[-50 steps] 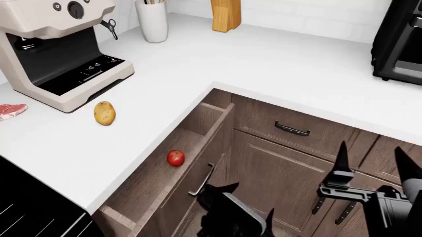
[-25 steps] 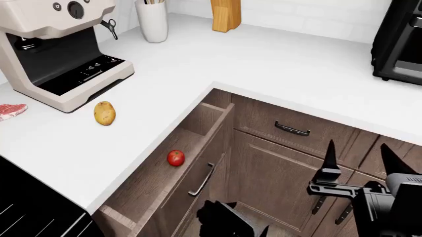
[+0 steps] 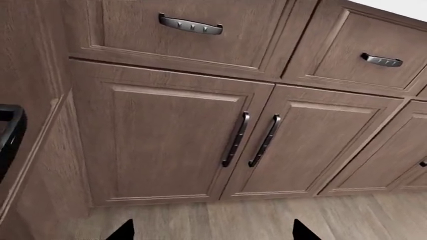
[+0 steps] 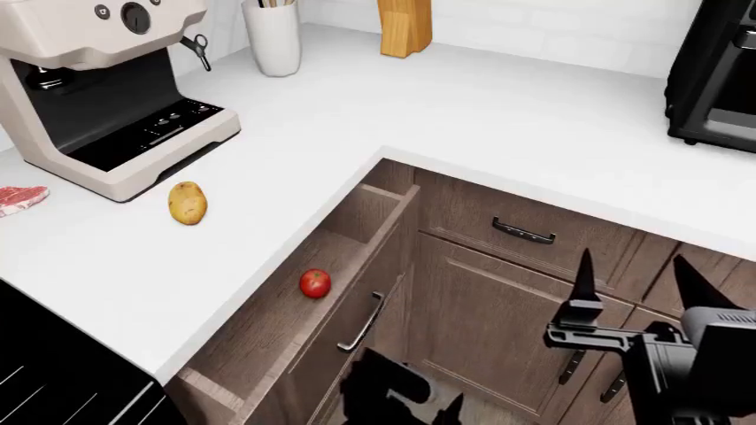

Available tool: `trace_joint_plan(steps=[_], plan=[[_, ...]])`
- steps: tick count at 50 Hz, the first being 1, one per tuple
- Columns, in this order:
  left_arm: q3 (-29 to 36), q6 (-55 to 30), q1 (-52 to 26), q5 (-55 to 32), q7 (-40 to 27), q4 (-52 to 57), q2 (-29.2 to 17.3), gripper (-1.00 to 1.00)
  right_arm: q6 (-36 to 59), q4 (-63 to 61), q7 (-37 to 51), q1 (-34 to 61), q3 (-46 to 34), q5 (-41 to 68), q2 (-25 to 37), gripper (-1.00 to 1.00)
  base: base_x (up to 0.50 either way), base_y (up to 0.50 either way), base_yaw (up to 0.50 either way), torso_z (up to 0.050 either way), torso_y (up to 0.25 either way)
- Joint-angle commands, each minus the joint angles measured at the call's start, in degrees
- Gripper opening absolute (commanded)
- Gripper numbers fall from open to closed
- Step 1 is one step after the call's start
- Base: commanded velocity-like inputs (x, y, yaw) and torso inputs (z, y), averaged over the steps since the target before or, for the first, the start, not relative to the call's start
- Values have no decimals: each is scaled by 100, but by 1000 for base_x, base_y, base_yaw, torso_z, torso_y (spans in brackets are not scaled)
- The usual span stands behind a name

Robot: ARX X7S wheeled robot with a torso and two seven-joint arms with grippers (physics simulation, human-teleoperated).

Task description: Close the right drawer.

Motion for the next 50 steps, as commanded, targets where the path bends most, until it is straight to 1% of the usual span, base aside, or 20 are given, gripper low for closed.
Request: trace_joint_plan(steps=[1, 26, 39, 50], plan=[[-227, -16, -102, -252, -50, -134, -1, 100, 52, -22, 27, 46, -49, -4, 24, 100, 0, 0, 0, 0, 0], [-565, 56, -317, -455, -326, -407, -76, 100, 98, -112, 84, 105, -122, 11, 44, 100, 0, 0, 0, 0, 0], [-623, 31, -514, -478, -402, -598, -86, 100, 199, -230, 126, 164, -121, 68, 93, 100, 0, 0, 0, 0, 0], [-676, 213, -750, -390, -399, -1155, -1, 100, 219, -309, 153, 153, -77, 113, 128, 100, 0, 0, 0, 0, 0]])
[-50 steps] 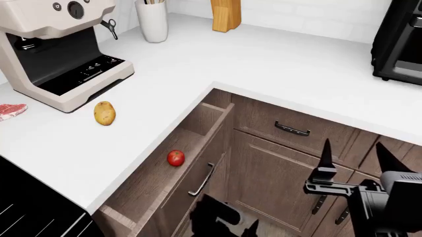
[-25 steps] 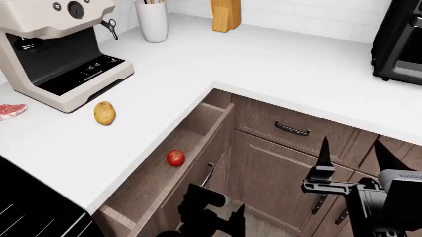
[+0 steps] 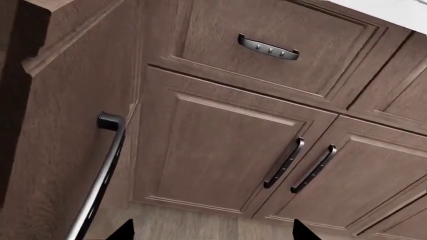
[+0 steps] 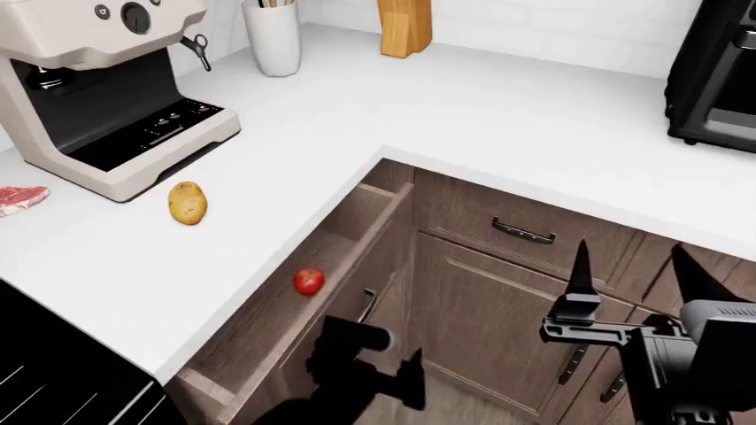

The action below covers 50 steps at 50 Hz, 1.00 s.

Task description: Close the right drawer.

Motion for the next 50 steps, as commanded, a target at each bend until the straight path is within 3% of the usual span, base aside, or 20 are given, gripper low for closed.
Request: trace_joint_plan(steps=[1, 29, 50], plan=[[-103, 128, -264, 112, -64, -429, 0, 100, 14, -61, 21, 2, 21, 36, 28, 100, 0, 0, 0, 0, 0], [11, 439, -631, 684, -729, -977, -21, 100, 14, -131, 63, 5, -28, 54, 55, 100, 0, 0, 0, 0, 0], [139, 510, -1078, 1109, -1198, -1993, 119, 100, 95, -264, 122, 29, 3, 127, 120, 100, 0, 0, 0, 0, 1]])
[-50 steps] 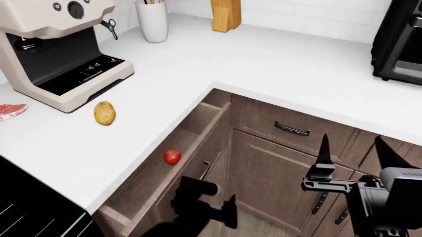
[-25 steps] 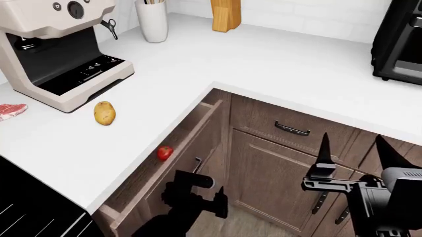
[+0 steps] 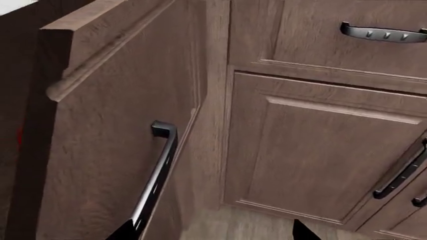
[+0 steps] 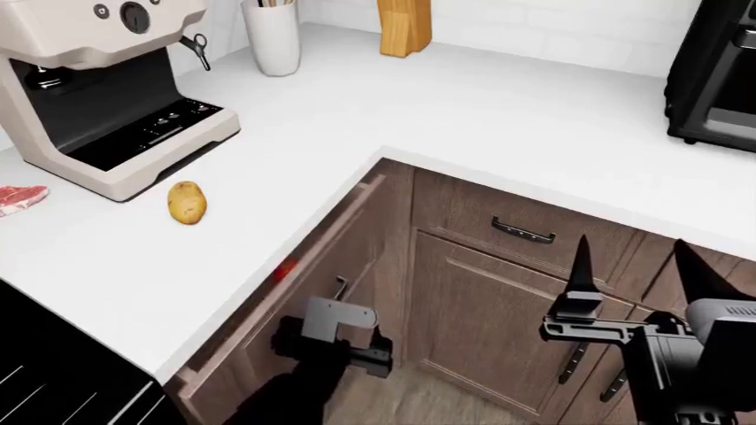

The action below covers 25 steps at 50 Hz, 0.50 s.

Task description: Close the right drawer.

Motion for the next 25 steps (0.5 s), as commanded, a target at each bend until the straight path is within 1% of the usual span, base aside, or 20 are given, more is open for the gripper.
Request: trace_joint_plan(steps=[1, 3, 9, 22, 25], plan=[[-63, -32, -289, 414, -282, -428, -47, 100, 46, -89, 36, 2, 17, 39, 39, 100, 0, 0, 0, 0, 0], [-45, 31, -362, 469, -296, -665, 0, 100, 31, -92, 36, -12, 23, 38, 41, 100, 0, 0, 0, 0, 0], [-8, 39, -481, 586, -489, -906, 28, 100, -30, -48, 14, -27, 13, 27, 38, 100, 0, 0, 0, 0, 2], [157, 634, -932, 940, -676, -2384, 375, 100, -43, -78, 31, -21, -8, 24, 54, 100, 0, 0, 0, 0, 1], [285, 828, -1069, 1102, -881, -2805, 475, 100, -41, -83, 35, -5, -14, 25, 60, 100, 0, 0, 0, 0, 0]])
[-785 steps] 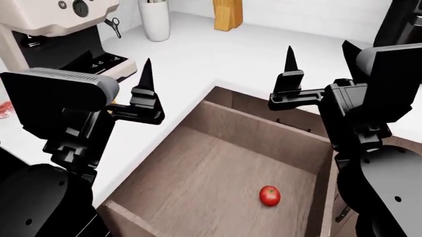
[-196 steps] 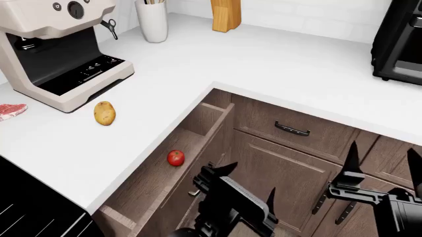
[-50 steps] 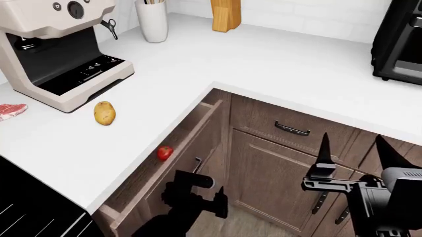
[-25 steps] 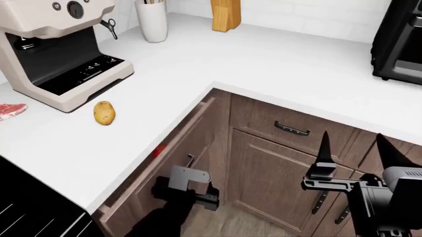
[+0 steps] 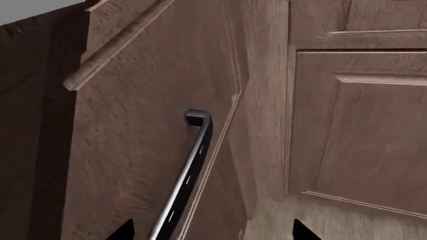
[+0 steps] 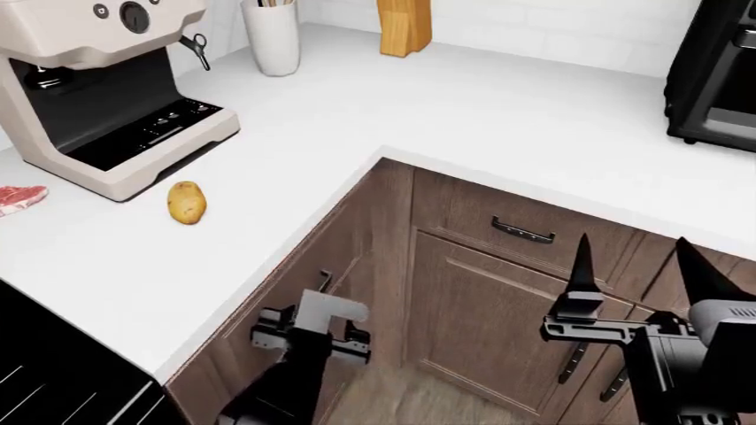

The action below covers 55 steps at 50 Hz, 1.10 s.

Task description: Close the right drawer.

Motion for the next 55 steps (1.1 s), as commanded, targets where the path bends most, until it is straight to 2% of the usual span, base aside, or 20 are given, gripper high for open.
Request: trace_joint_plan(steps=[1, 7, 9, 18, 33, 45, 55], plan=[[121, 455, -475, 521, -402, -1265, 183, 100, -16, -13, 13, 16, -17, -2, 15, 100, 0, 0, 0, 0, 0], [630, 520, -627, 251, -710, -1591, 191, 100, -35, -25, 13, 0, 5, 16, 27, 100, 0, 0, 0, 0, 2], [514, 494, -622, 149, -562, -1611, 180, 100, -31, -40, 19, -5, 9, 20, 34, 100, 0, 0, 0, 0, 0], [92, 328, -648, 581, -710, -1616, 123, 100, 45, -150, 63, 4, 27, 67, 75, 100, 0, 0, 0, 2, 1], [-689, -54, -657, 1616, -944, -1618, 115, 100, 79, -265, 111, 0, 27, 94, 113, 100, 0, 0, 0, 0, 1], [-890, -476, -687, 2199, -970, -1619, 123, 100, 196, -412, 187, 75, -37, 113, 146, 100, 0, 0, 0, 0, 0], [-1019, -546, -747, 2310, -1049, -1619, 98, 100, 227, -470, 219, 87, -58, 114, 174, 100, 0, 0, 0, 0, 1]])
